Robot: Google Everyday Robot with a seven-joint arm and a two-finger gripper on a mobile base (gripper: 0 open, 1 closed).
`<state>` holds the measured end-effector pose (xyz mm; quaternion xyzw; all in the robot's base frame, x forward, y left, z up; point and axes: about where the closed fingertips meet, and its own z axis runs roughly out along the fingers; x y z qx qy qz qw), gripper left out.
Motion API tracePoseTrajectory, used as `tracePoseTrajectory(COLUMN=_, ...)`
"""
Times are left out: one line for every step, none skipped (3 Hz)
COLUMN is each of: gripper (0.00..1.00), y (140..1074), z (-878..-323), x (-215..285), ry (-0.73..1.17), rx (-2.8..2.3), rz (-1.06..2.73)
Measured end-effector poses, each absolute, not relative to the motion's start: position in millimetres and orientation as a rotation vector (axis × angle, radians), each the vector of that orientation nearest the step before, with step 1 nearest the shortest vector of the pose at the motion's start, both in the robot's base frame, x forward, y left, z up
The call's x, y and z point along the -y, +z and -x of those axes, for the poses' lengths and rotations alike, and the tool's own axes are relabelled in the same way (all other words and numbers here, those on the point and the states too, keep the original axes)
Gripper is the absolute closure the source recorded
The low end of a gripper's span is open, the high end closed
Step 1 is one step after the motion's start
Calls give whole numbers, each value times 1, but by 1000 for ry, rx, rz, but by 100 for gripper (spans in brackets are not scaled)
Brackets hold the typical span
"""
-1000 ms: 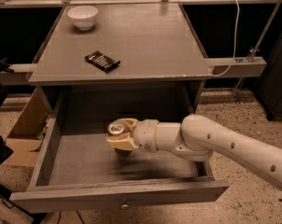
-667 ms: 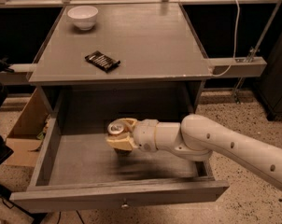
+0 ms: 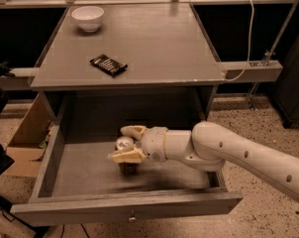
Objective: Place orange can into top drawer
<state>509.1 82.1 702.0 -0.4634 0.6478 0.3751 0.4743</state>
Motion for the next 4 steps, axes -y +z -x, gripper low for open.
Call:
tracePoseTrajectory(gripper=0, y=702, z=-509, x=-82, ry=917, rx=-1584, rz=1133)
tracePoseTrajectory(gripper=0, y=702, z=-509, x=-82, ry=918, rx=-1584, rz=1133)
tracePoseTrajectory(gripper=0, y=728, z=-513, x=-61, ry=917, rx=-1549, rz=1161)
tracePoseTrajectory(gripper=0, y=762, z=-510, x=-35, ry=898, rx=-1519, rz=1212)
